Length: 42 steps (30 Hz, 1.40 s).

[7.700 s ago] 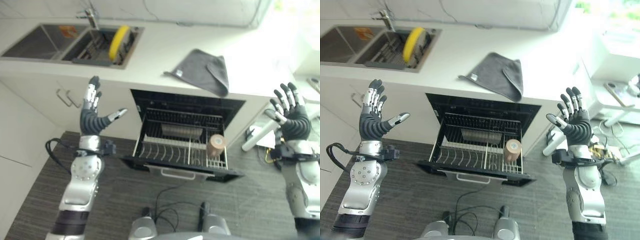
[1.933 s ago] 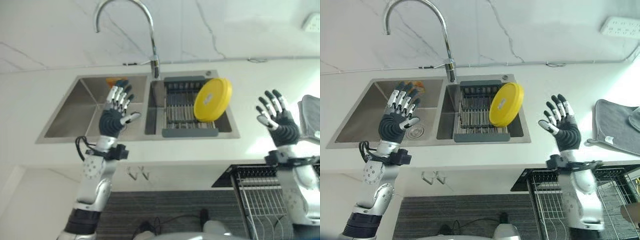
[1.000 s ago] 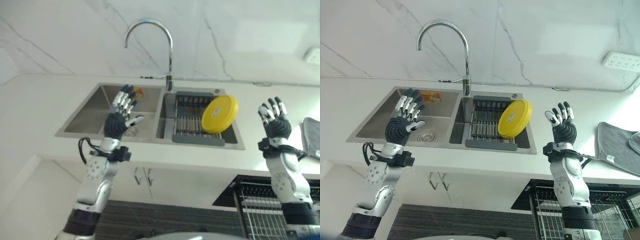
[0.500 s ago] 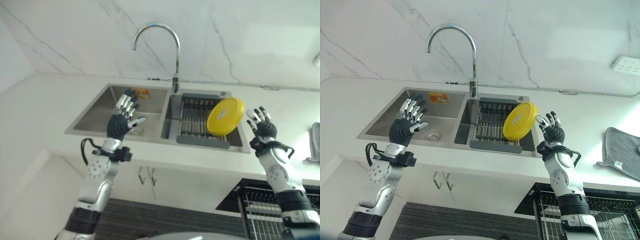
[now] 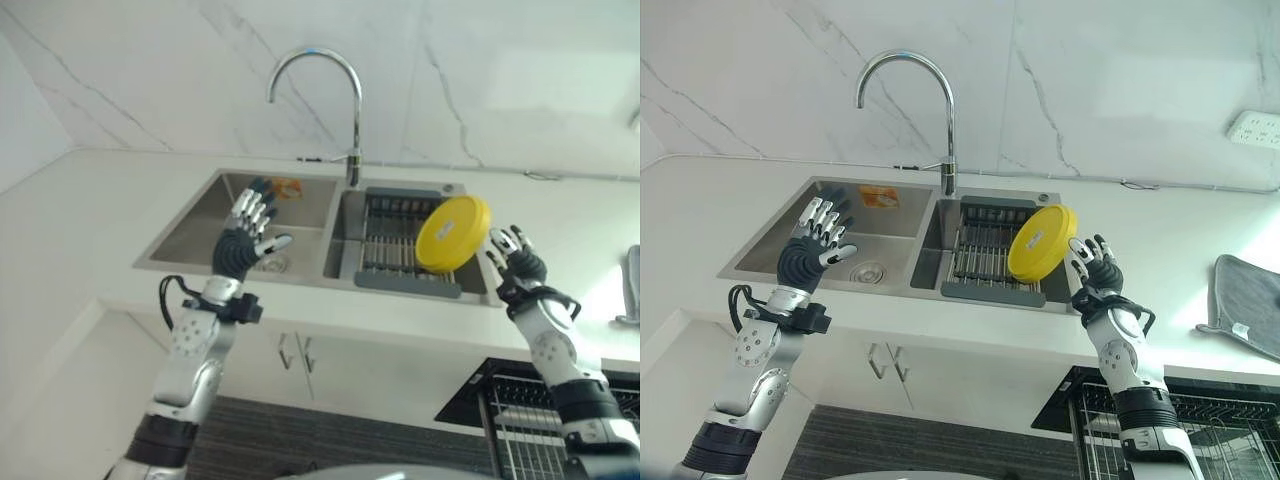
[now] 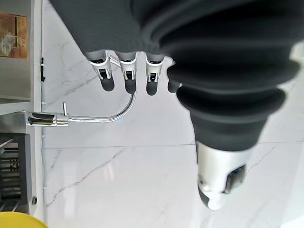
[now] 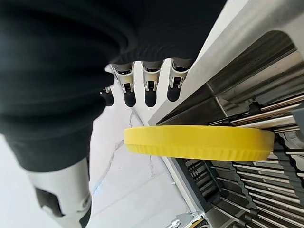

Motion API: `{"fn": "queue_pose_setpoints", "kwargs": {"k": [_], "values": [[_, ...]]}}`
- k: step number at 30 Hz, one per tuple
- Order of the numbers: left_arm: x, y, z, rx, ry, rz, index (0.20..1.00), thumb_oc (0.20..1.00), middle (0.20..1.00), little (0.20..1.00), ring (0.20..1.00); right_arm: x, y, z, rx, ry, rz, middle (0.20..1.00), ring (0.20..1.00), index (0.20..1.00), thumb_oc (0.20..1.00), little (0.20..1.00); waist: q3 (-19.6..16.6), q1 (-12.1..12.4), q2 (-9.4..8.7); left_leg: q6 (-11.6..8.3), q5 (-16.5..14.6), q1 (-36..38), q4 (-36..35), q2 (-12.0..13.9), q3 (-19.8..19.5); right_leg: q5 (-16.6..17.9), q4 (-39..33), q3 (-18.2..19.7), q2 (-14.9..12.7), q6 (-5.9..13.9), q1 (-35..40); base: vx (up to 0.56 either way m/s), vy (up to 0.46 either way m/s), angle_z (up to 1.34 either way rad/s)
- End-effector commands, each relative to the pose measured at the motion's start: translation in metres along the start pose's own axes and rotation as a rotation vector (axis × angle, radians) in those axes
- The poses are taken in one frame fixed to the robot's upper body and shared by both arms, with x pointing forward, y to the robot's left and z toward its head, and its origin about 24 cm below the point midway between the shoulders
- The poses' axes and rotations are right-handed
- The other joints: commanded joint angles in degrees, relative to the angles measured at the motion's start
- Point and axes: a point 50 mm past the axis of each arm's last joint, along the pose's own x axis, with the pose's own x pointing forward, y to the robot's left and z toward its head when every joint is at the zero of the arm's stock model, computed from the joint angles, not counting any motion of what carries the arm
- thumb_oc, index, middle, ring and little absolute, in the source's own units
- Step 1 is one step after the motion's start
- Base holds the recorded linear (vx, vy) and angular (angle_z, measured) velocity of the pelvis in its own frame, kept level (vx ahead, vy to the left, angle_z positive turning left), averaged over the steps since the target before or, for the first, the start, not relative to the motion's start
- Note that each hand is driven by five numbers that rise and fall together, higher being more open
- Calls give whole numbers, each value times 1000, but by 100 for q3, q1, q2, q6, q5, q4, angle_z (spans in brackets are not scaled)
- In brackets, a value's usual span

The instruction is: Place the dishes in the dishwasher.

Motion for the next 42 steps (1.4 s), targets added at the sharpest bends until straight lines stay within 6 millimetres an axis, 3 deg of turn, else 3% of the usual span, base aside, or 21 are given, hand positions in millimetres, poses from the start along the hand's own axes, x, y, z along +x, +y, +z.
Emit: {"fn": "queue_pose_setpoints", "kwargs": {"k": [1, 42], "values": [[21, -4, 21, 56, -102, -73, 1000, 1000, 1000, 1000, 1000, 16, 17, 48, 62, -147, 65, 1000, 1000, 1000, 1000, 1000, 90, 191, -101, -160, -567, 273, 44, 390, 87, -531, 5, -314, -376, 253, 204, 0, 0, 0], [28, -5, 21, 62, -87, -83, 1000, 1000, 1000, 1000, 1000, 33, 21, 48, 12, -83, 54, 1000, 1000, 1000, 1000, 1000, 99, 344, -121, -160, -592, 284, 44, 314, -15, -567, 5, -440, -378, 248, 293, 0, 0, 0]]}}
